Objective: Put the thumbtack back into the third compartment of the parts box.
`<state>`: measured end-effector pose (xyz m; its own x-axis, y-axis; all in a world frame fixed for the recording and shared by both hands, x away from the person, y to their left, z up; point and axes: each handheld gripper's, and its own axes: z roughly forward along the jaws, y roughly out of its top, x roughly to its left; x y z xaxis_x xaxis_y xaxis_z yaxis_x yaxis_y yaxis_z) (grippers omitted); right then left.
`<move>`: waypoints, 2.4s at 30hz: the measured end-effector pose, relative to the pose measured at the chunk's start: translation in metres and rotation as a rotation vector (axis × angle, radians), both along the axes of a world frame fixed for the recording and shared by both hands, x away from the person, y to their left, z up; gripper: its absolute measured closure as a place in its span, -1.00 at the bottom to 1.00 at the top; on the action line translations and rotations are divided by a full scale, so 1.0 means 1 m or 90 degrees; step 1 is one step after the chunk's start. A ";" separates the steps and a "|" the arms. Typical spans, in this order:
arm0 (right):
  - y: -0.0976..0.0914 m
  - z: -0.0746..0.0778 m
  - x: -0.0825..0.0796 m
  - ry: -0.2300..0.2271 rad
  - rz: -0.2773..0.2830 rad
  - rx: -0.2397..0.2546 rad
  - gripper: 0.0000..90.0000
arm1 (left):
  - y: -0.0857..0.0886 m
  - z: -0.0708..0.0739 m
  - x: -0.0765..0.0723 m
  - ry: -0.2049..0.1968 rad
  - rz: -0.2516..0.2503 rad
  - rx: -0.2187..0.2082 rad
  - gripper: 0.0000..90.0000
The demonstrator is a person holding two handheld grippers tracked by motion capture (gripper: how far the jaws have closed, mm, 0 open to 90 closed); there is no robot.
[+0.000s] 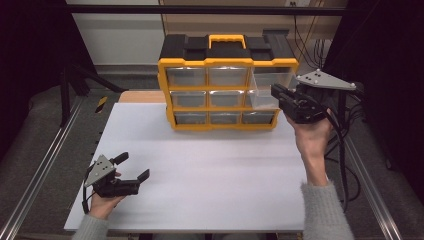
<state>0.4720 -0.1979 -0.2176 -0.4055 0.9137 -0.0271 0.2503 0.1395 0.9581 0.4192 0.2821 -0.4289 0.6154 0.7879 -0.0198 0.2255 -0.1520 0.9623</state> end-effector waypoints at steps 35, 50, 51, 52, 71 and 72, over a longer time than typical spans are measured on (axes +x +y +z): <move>0.001 -0.002 0.056 0.029 -0.055 -0.019 0.89 | 0.001 0.000 0.000 0.000 0.002 -0.003 -0.96; -0.006 -0.013 0.065 0.060 -0.072 -0.023 0.89 | 0.001 0.000 0.000 0.001 0.001 -0.002 -0.96; -0.007 -0.014 0.066 0.060 -0.071 -0.023 0.89 | 0.001 0.000 0.000 0.001 0.001 -0.002 -0.96; -0.008 -0.015 0.066 0.064 -0.073 -0.024 0.89 | 0.001 0.000 0.000 0.001 0.001 -0.002 -0.96; -0.013 -0.014 0.063 0.058 -0.076 -0.018 0.46 | 0.002 0.000 0.001 -0.001 0.001 -0.002 -0.96; -0.014 -0.013 0.061 0.051 -0.074 -0.019 0.40 | 0.002 0.000 0.001 0.000 0.002 -0.003 -0.96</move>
<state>0.5330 -0.2116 -0.2308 -0.2990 0.9539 -0.0261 0.3423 0.1328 0.9302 0.4199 0.2840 -0.4289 0.6132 0.7896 -0.0233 0.2254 -0.1466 0.9632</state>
